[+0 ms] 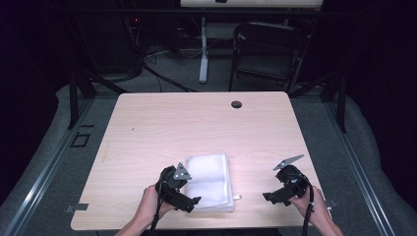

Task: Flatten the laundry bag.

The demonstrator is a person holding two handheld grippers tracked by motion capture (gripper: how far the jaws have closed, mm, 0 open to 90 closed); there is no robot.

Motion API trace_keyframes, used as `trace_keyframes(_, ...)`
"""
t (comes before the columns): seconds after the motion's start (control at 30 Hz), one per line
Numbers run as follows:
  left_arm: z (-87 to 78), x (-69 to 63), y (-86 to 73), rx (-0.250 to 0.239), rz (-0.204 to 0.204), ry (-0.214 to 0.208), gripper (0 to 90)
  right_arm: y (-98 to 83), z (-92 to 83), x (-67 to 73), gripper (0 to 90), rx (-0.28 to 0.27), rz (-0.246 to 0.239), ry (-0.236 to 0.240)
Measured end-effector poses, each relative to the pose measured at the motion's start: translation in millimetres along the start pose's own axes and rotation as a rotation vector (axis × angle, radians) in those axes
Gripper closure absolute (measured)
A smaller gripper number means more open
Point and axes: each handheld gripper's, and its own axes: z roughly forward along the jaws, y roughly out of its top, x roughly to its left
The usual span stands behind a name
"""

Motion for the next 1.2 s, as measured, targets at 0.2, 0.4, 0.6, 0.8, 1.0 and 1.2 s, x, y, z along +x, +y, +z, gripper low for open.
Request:
trace_keyframes(0.2,13.0,-11.5,5.9,0.028,0.038,-0.034,5.7,-0.4,2.0,1.8,4.8,-0.003,0.008,0.007)
trace_keyframes(0.4,28.7,-24.5,12.1,0.065,0.093,-0.051,6.1,0.0,1.5,1.6,4.9,0.021,-0.006,0.009)
trace_keyframes(0.6,40.9,-32.7,17.5,0.092,0.145,-0.036,6.8,-1.0,3.0,2.4,6.7,0.011,0.008,0.022)
trace_keyframes(0.8,52.7,-35.5,17.9,0.125,0.167,-0.023,12.3,0.1,2.2,4.5,7.0,0.024,-0.010,0.031)
trace_keyframes(1.0,63.1,-37.1,16.5,0.159,0.185,-0.008,15.6,0.5,3.1,7.1,7.8,0.039,-0.020,0.039)
trace_keyframes(1.2,64.6,-38.3,15.4,0.159,0.206,-0.007,23.7,0.6,5.4,11.1,8.9,0.032,-0.009,0.053)
